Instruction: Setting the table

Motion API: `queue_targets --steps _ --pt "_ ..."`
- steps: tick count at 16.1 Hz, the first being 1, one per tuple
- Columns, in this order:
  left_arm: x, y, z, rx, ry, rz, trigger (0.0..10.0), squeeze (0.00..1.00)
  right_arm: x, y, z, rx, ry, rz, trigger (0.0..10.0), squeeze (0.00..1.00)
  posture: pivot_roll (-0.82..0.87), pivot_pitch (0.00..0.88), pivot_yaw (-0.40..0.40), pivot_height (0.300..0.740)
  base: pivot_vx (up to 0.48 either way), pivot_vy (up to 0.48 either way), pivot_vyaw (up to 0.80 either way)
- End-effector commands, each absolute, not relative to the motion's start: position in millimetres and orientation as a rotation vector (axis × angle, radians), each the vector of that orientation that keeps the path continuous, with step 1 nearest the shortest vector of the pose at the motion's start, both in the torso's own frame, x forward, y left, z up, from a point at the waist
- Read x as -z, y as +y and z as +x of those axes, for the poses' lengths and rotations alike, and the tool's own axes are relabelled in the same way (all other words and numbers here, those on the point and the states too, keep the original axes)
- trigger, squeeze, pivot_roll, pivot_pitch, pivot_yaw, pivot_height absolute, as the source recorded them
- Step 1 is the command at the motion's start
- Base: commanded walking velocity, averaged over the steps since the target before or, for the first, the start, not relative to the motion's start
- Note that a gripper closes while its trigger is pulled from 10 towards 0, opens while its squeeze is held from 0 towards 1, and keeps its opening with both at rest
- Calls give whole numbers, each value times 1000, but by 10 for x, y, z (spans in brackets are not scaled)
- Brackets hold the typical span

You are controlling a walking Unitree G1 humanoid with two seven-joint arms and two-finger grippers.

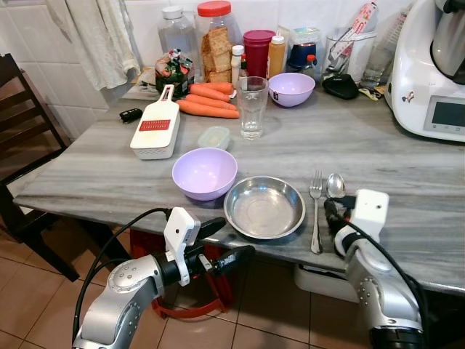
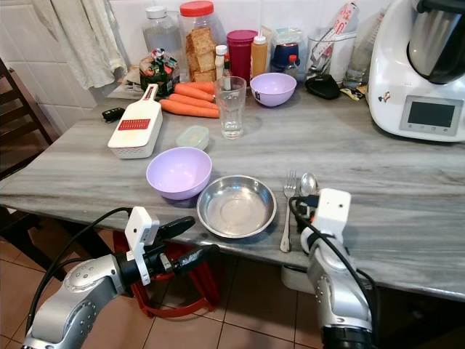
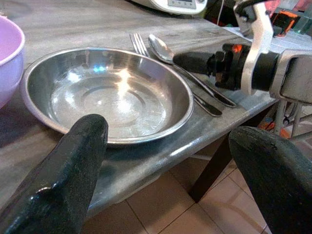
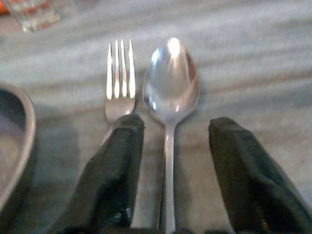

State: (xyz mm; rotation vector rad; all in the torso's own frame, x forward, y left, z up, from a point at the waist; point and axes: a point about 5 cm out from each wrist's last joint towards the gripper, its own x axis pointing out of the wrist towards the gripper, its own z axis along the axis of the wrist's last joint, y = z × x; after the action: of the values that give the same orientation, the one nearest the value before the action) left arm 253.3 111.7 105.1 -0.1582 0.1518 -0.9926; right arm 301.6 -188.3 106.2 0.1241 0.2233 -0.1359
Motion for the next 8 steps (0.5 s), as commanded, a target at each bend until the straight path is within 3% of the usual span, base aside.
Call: queue_targets --steps 1,8 --pt "-1064 1142 2533 982 144 -146 10000 0 -1162 -1895 3006 148 170 125 10000 1000 -124 36 70 740 0 0 0" --pt "-1118 1135 2603 930 108 -203 10000 0 -1416 -1913 2903 150 -12 86 10000 1000 -134 27 69 740 0 0 0"
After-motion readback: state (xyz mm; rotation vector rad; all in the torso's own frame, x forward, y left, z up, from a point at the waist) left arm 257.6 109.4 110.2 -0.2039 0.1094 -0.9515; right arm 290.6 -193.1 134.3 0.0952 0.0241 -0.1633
